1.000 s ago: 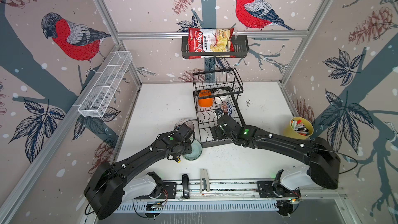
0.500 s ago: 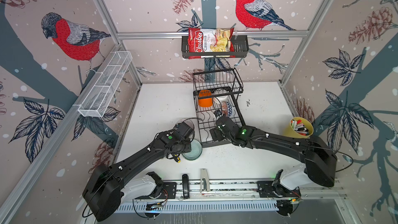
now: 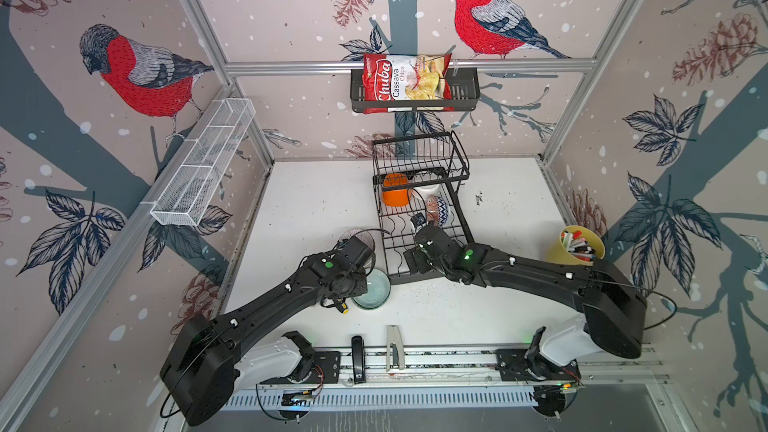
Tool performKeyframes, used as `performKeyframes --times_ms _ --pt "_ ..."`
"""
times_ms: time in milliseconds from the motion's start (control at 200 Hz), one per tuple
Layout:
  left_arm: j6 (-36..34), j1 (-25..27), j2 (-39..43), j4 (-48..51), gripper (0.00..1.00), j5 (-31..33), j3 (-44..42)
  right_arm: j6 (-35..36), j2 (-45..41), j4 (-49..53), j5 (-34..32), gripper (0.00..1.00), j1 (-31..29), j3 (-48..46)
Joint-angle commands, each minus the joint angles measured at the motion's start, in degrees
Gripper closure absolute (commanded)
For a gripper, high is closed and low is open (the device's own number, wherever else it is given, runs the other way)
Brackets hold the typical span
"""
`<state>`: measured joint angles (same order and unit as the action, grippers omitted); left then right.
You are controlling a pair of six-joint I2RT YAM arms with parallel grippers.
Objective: Load the bowls into the dish rack
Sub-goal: 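Reach the left gripper down to the green-patterned bowl rim on the stack, then grasp the green bowl rim with the left gripper and lift it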
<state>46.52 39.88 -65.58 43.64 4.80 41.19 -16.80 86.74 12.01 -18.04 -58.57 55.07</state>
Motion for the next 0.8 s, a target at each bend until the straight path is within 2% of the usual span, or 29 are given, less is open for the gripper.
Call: performKeyframes --times_ms 0,635,795 --pt "-0.4 0.0 -0.1 0.3 0.78 0.3 -0.5 -0.4 0.3 -1.4 0.0 0.07 -0.2 0.0" --pt "-1.3 0.1 0.2 -0.6 1.00 0.3 -0.4 -0.5 0.8 -1.3 0.3 0.08 -0.5 0.3" --pt "-1.9 0.0 0.5 -0.7 1.00 0.3 -0.2 -0.6 0.4 -1.3 0.4 0.08 -0.6 0.4"
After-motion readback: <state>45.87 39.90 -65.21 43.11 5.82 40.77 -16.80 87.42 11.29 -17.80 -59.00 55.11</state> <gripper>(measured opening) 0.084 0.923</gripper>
